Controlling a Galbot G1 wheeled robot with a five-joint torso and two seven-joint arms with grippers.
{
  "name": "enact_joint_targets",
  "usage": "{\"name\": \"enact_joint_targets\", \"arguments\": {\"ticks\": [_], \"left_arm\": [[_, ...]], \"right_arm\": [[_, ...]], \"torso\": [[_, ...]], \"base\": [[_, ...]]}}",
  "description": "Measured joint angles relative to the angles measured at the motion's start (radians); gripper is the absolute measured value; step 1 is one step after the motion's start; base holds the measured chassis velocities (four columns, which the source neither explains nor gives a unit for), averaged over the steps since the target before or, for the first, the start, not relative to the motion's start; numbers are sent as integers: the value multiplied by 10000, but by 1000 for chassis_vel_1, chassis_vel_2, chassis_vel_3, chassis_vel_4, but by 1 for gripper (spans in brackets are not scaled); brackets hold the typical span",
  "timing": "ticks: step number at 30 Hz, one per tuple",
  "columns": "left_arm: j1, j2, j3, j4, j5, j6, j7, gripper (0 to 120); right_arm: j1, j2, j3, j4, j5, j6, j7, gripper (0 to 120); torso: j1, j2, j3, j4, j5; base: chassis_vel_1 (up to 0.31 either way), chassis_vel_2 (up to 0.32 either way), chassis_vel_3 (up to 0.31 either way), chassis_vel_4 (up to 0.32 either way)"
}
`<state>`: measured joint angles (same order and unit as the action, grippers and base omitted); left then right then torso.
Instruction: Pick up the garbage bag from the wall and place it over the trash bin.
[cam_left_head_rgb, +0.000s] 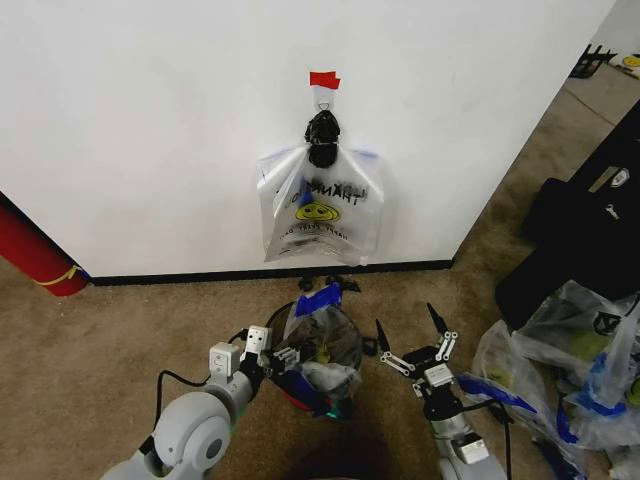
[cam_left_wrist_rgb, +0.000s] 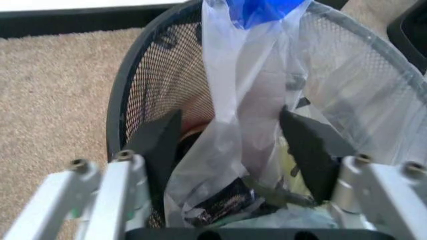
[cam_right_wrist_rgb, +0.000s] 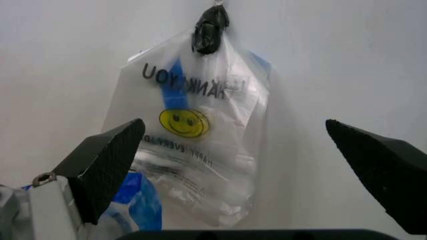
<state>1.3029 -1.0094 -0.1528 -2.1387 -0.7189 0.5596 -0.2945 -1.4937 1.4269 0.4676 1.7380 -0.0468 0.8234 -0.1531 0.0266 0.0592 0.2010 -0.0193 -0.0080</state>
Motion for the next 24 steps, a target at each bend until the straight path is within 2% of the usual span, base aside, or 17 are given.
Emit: {"name": "enact_joint_targets", "arguments": {"ticks": [3, 6, 10, 12, 15, 20, 22, 24], "left_arm": [[-18, 2, 10, 2, -229, 29, -12, 43], [-10, 9, 5, -17, -341, 33, -26, 36], [62, 40, -22, -245, -517, 34, -68, 18], [74, 44, -26, -307, -579, 39, -80, 15], [78, 47, -31, -418, -710, 75, -133, 0], [74, 51, -38, -462, -751, 80, -252, 0], [97, 70, -122, -632, -809, 76, -426, 0], [185, 138, -231, -970, -942, 87, -693, 0]], "right_arm": [[41, 49, -10, -91, -47, -1, 0, 100], [64, 75, -25, -139, -81, -2, 0, 100], [156, 113, -68, -269, -199, -4, 0, 100], [184, 120, -89, -296, -214, -4, 0, 100], [287, 146, -200, -429, -210, -26, 20, 100], [378, 138, -391, -598, -33, -227, 39, 100], [468, -6, -773, -703, 502, -762, 29, 100], [585, -329, -1465, -683, 1335, -1750, 139, 100]], "torso": [[0, 0, 0, 0, 0], [0, 0, 0, 0, 0], [0, 0, 0, 1, 0], [0, 0, 0, 0, 0], [0, 0, 0, 0, 0], [0, 0, 0, 0, 0], [0, 0, 0, 0, 0], [0, 0, 0, 0, 2]], "base": [[0, 0, 0, 0], [0, 0, 0, 0], [0, 0, 0, 0], [0, 0, 0, 0], [0, 0, 0, 0], [0, 0, 0, 0], [0, 0, 0, 0], [0, 0, 0, 0]]}}
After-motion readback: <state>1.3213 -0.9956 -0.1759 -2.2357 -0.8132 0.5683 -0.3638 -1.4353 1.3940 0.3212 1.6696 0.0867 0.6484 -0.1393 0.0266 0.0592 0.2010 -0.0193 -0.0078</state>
